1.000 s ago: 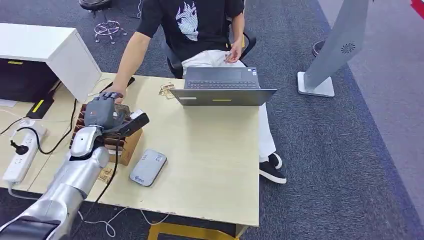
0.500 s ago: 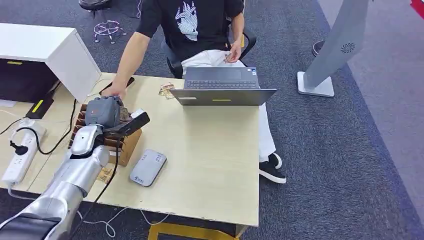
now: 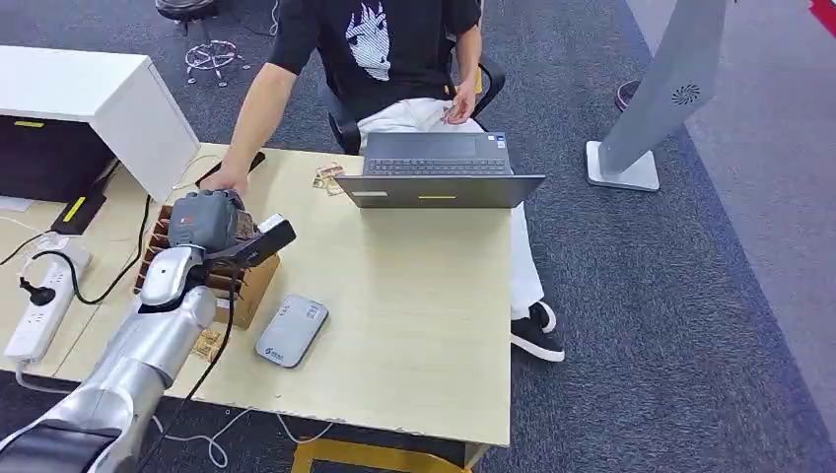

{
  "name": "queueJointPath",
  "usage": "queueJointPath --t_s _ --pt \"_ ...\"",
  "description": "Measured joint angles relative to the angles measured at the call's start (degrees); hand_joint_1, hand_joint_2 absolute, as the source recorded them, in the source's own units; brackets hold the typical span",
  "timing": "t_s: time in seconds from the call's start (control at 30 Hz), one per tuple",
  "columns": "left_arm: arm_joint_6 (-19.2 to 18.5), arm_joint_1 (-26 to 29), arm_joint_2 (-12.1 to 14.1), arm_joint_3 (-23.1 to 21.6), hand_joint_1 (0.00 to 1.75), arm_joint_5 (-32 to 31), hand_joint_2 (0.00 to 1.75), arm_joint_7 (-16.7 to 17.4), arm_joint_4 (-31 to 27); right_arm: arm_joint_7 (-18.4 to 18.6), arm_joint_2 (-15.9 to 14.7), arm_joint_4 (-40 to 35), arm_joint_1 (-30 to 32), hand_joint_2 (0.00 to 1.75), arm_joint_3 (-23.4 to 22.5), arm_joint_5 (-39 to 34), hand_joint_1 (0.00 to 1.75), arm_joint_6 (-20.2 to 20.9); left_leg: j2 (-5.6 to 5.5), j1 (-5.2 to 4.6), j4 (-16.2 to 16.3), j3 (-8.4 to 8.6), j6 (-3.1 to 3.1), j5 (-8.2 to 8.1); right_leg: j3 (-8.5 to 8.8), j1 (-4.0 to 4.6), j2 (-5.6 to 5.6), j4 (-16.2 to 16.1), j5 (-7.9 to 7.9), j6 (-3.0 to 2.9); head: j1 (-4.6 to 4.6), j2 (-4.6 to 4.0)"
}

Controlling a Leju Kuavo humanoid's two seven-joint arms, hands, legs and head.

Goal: Pass the card to the sensor for recognition and then transmit it.

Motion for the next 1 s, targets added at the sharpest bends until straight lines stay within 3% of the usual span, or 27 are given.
queueJointPath --t_s 0.23,0.47,0.73,1.0 --pt "1.10 -0.06 0.33 -0.52 1.75 0.39 1.75 0.04 -0.04 0.02 0.00 0.00 -0.07 1.75 0.00 0.24 0.00 -0.18 0.00 0.00 0.00 -0.01 0.00 0.00 0.00 0.00 0.00 0.00 0.00 0.00 0.00 0.00" --pt "11.30 -1.55 2.34 -0.52 1.75 -3.00 1.75 2.06 -3.59 0.35 0.00 -0.02 -0.11 1.75 0.02 0.26 0.00 -1.14 -0.02 0.01 0.00 0.00 0.00 0.01 0.00 0.02 -0.01 0.00 0.00 0.00 0.00 0.00" --pt "11.73 -3.19 3.91 -0.48 1.75 -4.74 1.75 2.88 -10.56 0.37 0.00 -0.02 -0.11 1.75 0.07 0.24 0.00 -1.29 -0.03 0.01 0.00 0.00 0.01 0.01 0.04 0.00 -0.03 0.01 0.00 0.00 0.00 0.00" --pt "15.37 -3.38 4.28 1.01 1.75 -6.73 1.75 2.86 -17.56 0.85 0.00 -0.02 -0.06 1.75 0.57 0.13 0.00 -1.97 -0.03 0.00 0.00 0.00 0.02 0.02 0.03 0.01 -0.02 0.01 0.01 0.00 0.00 0.00"
